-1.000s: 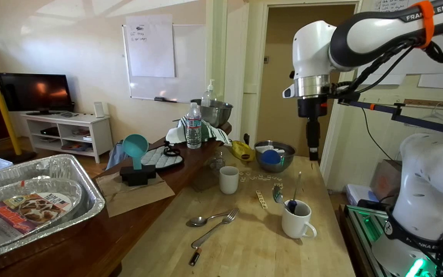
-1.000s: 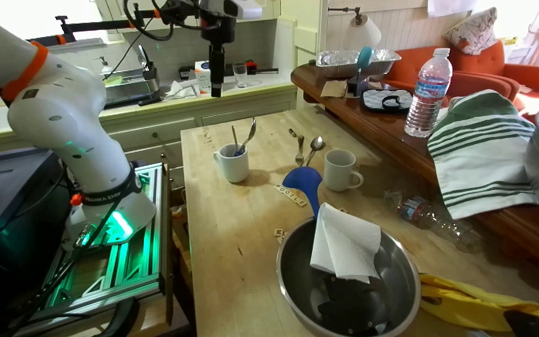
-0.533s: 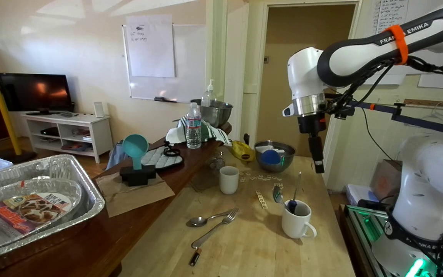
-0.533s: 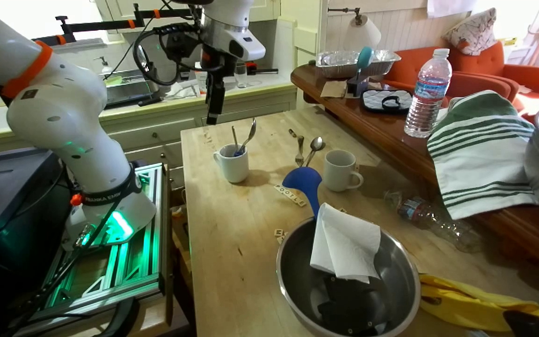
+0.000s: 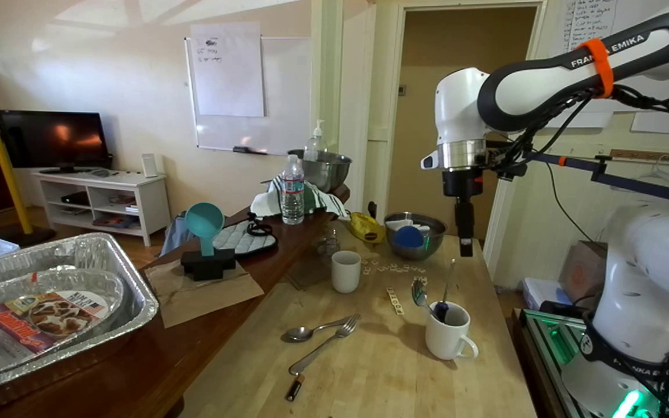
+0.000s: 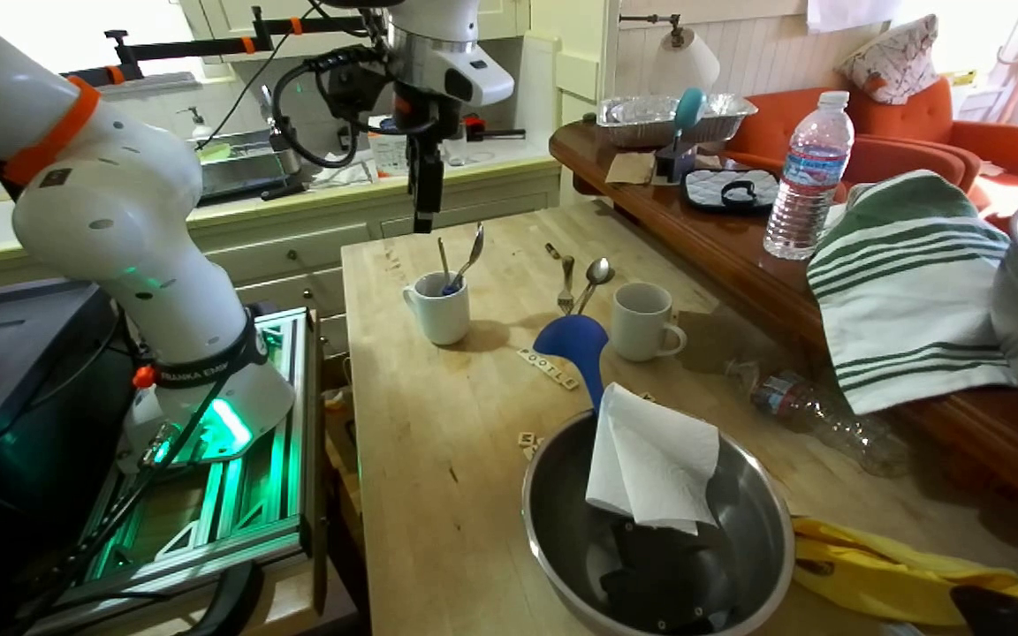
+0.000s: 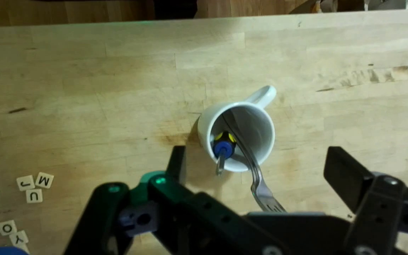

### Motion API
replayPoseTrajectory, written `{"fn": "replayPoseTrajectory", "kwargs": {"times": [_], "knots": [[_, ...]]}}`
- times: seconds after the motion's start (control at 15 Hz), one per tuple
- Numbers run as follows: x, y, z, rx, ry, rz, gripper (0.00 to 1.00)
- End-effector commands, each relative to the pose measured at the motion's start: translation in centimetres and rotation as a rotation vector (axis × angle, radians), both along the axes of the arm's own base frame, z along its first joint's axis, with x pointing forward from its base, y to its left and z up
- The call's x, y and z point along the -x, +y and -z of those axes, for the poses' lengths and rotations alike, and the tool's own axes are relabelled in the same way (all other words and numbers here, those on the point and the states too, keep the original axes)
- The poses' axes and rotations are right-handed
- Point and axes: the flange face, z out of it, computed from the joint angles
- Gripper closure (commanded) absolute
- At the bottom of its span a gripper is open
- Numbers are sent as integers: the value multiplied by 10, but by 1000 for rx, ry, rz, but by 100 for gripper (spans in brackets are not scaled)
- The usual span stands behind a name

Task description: Move the screwdriver, which is in the cup, to the table

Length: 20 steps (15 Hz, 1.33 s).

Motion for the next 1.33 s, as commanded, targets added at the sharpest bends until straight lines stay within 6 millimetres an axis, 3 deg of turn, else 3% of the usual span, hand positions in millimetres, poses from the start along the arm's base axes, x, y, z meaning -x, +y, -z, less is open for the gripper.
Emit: {"fn": "replayPoseTrajectory", "kwargs": {"times": [0.0,0.27,0.47,0.53,0.6,0.73,0.8,0.87,1.0,1.13,1.27], "knots": [[-9,-6,7,2,-68,-36,0],[-9,-2,18,-24,-61,-65,0],[-6,-3,26,-23,-47,-71,20],[-6,-4,30,-21,-42,-72,19],[-5,-3,33,-22,-42,-72,26],[-6,-4,41,-6,-58,-51,28],[-6,-4,45,-2,-72,-43,35],[-7,-4,48,1,-91,-37,30],[-8,-5,54,1,-125,-21,38],[-9,-4,57,-4,-136,-12,40],[-9,-2,57,-15,-128,-10,33]]}}
